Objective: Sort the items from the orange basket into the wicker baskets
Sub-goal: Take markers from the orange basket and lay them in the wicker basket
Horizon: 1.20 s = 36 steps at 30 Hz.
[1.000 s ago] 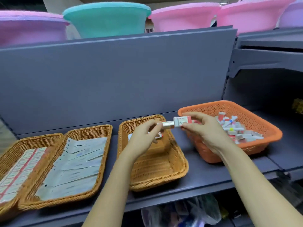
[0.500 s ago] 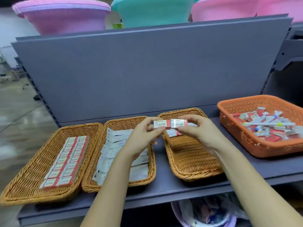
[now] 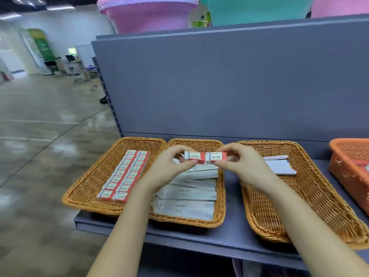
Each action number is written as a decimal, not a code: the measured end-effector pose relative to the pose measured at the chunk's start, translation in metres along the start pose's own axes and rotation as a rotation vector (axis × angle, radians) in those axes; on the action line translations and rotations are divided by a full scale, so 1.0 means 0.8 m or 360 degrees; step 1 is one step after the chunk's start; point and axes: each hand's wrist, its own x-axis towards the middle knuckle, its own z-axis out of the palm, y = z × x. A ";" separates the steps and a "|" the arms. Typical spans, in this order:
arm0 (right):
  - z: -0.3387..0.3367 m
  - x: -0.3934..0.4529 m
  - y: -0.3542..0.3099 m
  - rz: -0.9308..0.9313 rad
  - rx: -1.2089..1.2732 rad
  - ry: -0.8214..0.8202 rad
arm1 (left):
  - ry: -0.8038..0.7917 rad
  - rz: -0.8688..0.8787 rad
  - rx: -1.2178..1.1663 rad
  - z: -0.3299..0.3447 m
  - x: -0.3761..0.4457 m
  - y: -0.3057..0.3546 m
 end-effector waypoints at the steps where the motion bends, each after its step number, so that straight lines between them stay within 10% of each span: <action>1: 0.009 0.003 -0.004 -0.0024 -0.0043 -0.0019 | 0.0023 -0.0012 0.0009 -0.008 -0.004 -0.006; 25: 0.264 0.016 -0.121 0.0006 -0.0398 -0.0124 | -0.0399 -0.0066 0.0319 -0.247 -0.065 -0.156; 36: 0.294 0.005 -0.137 0.0090 -0.0968 -0.0557 | -0.0624 -0.0056 0.0562 -0.261 -0.073 -0.171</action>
